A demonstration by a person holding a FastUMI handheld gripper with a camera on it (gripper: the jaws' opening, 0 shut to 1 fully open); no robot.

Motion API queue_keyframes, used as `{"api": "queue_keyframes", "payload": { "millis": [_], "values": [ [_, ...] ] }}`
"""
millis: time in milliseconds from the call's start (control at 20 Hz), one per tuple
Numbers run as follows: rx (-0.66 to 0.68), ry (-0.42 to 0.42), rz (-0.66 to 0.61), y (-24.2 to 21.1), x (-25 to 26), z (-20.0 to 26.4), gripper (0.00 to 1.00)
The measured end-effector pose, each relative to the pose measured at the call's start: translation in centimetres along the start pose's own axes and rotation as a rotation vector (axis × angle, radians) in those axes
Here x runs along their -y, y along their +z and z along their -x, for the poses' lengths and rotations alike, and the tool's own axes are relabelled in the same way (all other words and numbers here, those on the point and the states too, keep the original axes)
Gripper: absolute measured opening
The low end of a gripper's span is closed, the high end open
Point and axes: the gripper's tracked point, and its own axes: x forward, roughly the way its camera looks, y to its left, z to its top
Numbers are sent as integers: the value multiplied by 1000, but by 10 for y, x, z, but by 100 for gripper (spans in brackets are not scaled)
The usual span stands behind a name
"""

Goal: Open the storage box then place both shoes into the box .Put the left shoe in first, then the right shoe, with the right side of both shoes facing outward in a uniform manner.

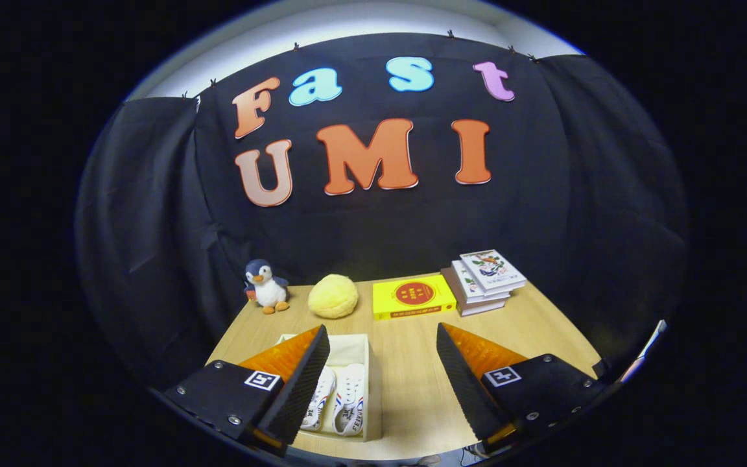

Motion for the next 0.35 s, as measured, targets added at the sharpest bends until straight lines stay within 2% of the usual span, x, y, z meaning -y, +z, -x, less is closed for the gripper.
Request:
{"api": "queue_keyframes", "payload": {
  "millis": [350],
  "values": [
    [75,-63,-53,13,41,27,98]
  ]
}}
